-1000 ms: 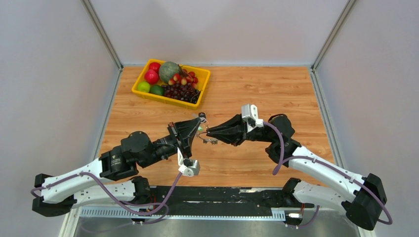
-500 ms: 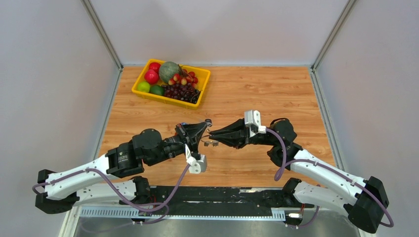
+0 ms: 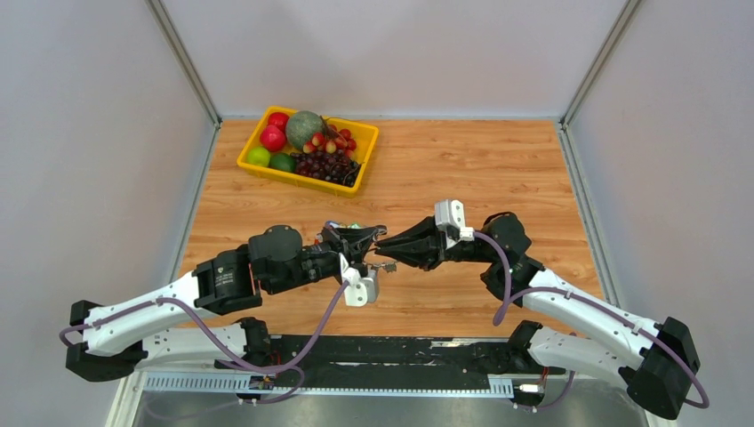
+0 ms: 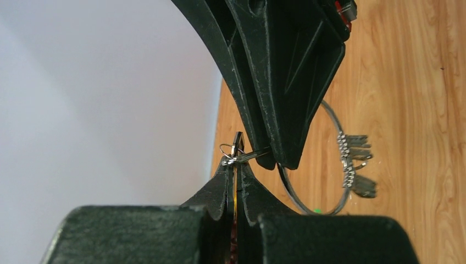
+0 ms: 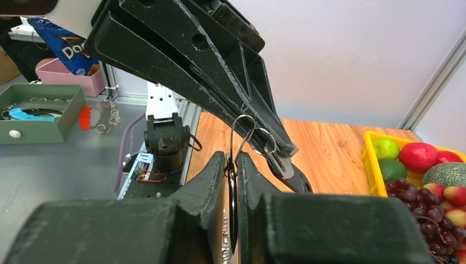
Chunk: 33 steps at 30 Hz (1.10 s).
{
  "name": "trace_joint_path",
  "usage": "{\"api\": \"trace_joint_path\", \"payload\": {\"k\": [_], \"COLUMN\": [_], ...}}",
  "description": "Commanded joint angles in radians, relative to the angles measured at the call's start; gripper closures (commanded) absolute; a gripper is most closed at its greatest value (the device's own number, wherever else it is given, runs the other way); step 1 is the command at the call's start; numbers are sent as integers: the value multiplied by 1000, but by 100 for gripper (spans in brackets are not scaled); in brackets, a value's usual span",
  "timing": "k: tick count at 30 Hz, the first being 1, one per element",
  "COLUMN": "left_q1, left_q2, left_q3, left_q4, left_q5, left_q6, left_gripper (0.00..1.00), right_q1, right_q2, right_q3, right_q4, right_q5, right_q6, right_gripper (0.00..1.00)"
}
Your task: Remove the keys from the keyring
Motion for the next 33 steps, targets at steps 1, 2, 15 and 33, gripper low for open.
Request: {"api": "trace_joint_path", "payload": {"k": [1, 2, 15, 33], "left_q1": [5, 5, 6, -5], "left_q2": [10, 13, 22, 83], "left_q3": [37, 39, -2, -21], "left_q4": [-55, -59, -112, -130], "left_q5": [46, 53, 106, 129], "left_q6": [-76, -79, -141, -122], "left_gripper": [100, 100, 100, 100], "right_q1": [18, 19, 18, 17], "right_q2": [-16, -15, -59, -44], "right_q3": [62, 60, 16, 42], "right_q4": [49, 57, 155, 95], "right_q5": [-9, -5, 107, 394], "right_q6": [-6, 2, 66, 257], "right_gripper": [100, 100, 100, 100]}}
